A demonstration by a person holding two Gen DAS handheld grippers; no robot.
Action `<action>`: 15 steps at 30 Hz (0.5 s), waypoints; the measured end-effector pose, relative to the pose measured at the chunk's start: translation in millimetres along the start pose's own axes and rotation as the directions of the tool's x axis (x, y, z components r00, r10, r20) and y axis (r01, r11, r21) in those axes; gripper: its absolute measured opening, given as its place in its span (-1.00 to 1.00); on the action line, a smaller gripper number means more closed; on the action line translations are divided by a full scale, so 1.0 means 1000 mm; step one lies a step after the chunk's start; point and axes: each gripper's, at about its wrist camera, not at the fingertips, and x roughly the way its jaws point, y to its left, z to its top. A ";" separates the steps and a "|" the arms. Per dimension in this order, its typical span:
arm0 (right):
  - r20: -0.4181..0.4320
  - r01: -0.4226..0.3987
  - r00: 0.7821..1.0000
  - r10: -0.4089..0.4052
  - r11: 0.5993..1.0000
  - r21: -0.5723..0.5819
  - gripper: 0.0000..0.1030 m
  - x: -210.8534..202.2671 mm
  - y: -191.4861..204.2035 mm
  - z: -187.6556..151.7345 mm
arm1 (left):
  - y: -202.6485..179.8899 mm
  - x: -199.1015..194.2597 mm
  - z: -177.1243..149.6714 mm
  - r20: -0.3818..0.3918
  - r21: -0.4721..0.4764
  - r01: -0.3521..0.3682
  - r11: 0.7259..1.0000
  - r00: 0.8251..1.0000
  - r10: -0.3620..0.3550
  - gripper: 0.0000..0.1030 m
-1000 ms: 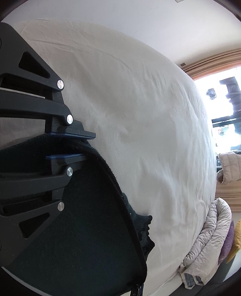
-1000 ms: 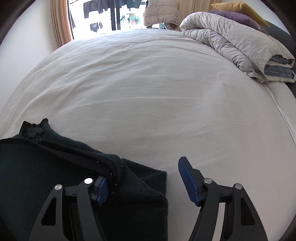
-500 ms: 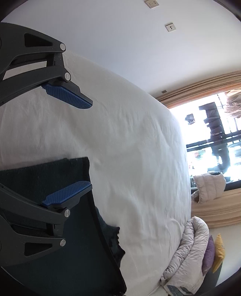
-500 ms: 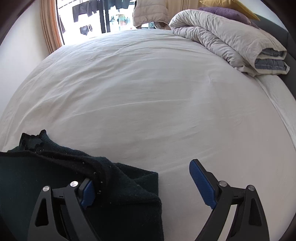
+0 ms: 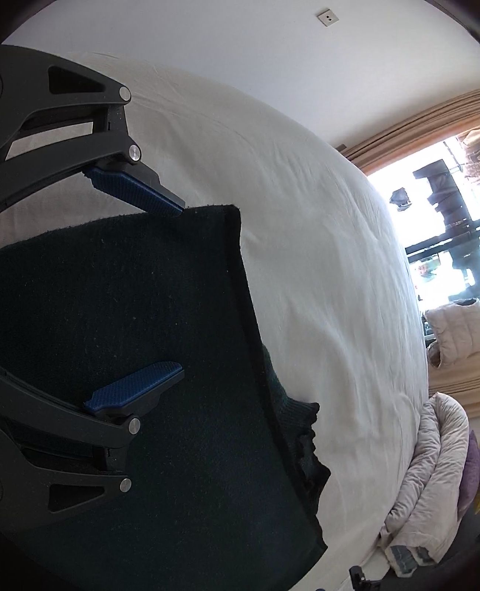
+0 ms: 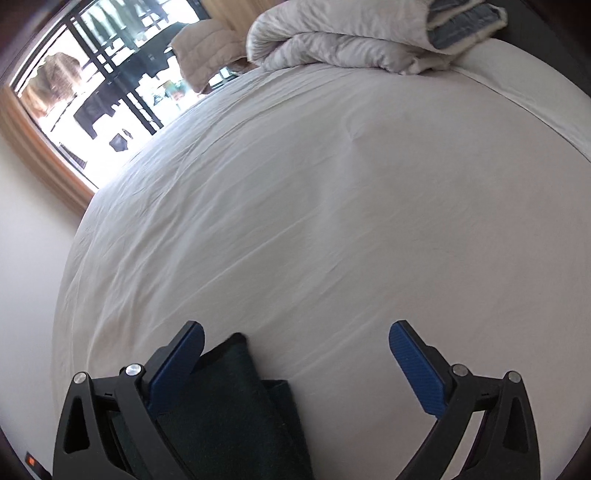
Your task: Fold small clothes
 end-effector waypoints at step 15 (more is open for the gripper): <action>0.089 -0.009 0.995 0.051 0.907 -0.421 0.78 -0.058 0.035 -0.094 | 0.093 -0.074 -0.043 0.125 -0.279 0.051 0.959 0.992 -0.017 0.56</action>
